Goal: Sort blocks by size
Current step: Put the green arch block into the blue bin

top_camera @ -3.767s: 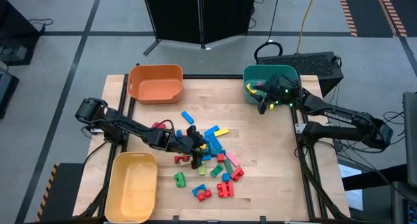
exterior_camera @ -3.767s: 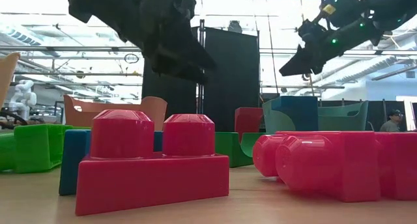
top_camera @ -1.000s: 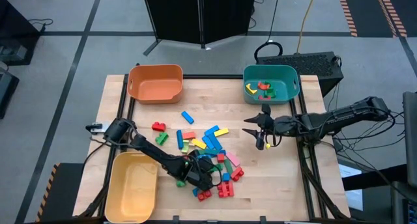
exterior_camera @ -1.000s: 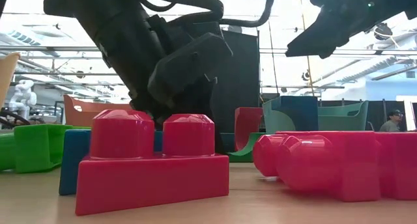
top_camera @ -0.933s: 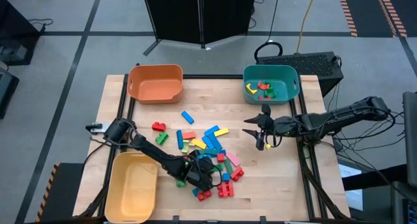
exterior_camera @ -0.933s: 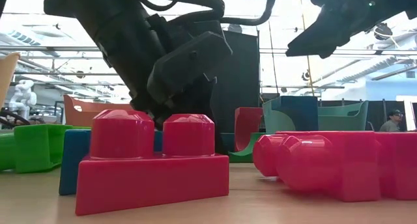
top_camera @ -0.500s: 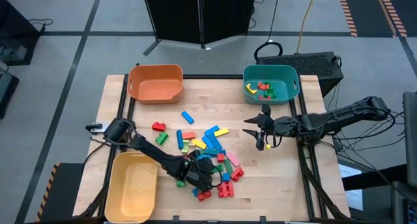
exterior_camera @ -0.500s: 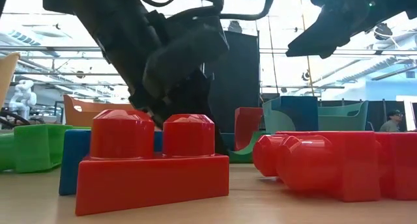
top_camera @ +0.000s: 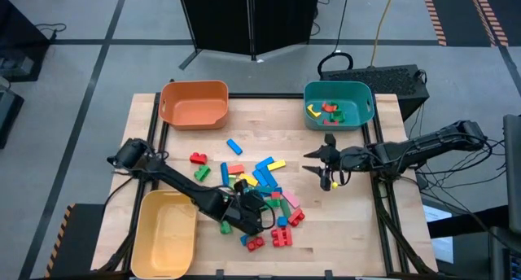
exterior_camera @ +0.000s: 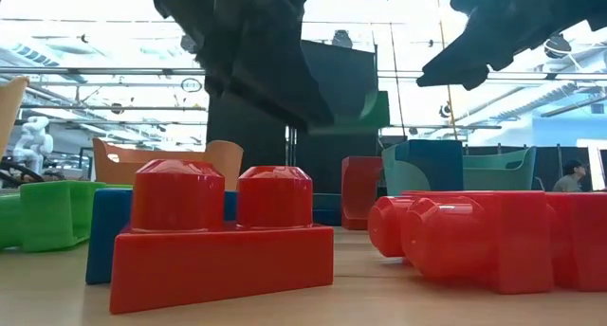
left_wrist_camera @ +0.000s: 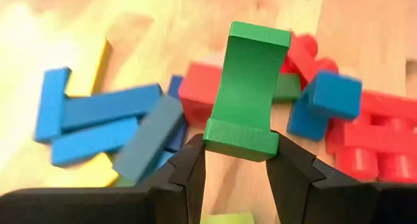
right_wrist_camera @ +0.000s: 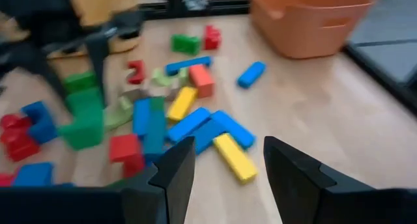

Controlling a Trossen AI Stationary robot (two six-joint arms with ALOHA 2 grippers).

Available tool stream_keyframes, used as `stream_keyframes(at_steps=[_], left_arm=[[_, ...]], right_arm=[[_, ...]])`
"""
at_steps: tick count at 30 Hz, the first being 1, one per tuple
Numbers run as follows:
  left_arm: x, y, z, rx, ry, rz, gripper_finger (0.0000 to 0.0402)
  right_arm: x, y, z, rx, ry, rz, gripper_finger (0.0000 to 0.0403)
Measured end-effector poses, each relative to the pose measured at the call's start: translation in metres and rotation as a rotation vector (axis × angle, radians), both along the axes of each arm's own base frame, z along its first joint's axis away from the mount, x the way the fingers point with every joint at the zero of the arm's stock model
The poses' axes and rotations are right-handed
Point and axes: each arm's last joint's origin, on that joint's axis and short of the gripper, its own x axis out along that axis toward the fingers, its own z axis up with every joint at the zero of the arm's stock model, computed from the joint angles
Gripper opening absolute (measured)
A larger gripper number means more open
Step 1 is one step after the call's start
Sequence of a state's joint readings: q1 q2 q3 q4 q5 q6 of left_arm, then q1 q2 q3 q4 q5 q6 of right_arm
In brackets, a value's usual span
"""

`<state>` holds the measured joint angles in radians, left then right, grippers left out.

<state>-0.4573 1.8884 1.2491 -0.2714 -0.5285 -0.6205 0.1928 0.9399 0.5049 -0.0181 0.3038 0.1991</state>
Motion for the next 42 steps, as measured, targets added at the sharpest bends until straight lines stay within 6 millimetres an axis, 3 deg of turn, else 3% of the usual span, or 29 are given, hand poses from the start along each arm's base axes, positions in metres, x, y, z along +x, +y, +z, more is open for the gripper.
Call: stream_keyframes(at_steps=[13, 18, 33, 37, 42], left_arm=[[0.013, 0.033, 0.012, 0.055, -0.039, 0.048, 0.0127], [0.018, 0.036, 0.015, 0.062, -0.070, 0.009, 0.0127], [0.027, 0.038, 0.024, 0.064, -0.158, -0.058, 0.0127], [0.028, 0.038, 0.025, 0.066, -0.169, -0.063, 0.0127], [0.029, 0.038, 0.027, 0.071, -0.187, -0.070, 0.0127]], right_arm=[[0.027, 0.032, -0.018, -0.109, -0.034, 0.213, 0.0169], [0.033, 0.041, -0.026, -0.153, -0.024, 0.301, 0.0173], [0.047, 0.047, -0.032, -0.138, -0.101, 0.348, 0.0268], [0.047, 0.047, -0.032, -0.135, -0.102, 0.347, 0.0264], [0.047, 0.047, -0.032, -0.117, -0.100, 0.337, 0.0225]])
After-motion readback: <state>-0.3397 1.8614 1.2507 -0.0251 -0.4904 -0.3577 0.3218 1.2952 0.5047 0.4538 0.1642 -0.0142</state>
